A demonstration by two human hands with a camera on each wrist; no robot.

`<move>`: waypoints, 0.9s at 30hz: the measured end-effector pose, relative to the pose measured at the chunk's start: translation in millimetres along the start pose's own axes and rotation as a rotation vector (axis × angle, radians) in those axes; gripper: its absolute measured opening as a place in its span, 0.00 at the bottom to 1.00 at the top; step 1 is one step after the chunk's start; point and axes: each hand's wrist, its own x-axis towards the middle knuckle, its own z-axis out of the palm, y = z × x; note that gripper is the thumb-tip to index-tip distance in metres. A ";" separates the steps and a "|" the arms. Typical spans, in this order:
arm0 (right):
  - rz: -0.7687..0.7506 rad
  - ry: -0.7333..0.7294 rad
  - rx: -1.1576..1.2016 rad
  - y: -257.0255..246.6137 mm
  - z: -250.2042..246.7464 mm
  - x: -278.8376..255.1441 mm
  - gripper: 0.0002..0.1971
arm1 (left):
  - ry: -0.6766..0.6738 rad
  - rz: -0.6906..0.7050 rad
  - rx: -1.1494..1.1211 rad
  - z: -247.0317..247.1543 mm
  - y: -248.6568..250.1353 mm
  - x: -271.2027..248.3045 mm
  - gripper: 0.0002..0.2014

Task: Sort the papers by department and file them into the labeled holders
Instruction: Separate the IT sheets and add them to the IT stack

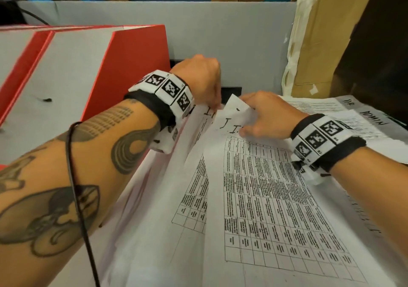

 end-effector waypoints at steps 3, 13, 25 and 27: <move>0.038 0.098 0.069 4.9 -3.3 1.1 0.11 | -0.039 0.101 -0.154 -6.0 5.3 0.1 0.06; -0.116 0.024 0.340 31.3 -11.2 -10.5 0.22 | -0.443 -0.035 -0.085 33.4 -27.5 13.4 0.18; -0.101 -0.022 0.334 23.4 -6.6 -7.9 0.18 | -0.216 -0.079 0.106 42.3 -32.4 16.6 0.08; -0.090 -0.018 0.304 23.4 -6.3 -6.6 0.17 | -0.226 -0.062 0.128 43.1 -31.6 17.5 0.12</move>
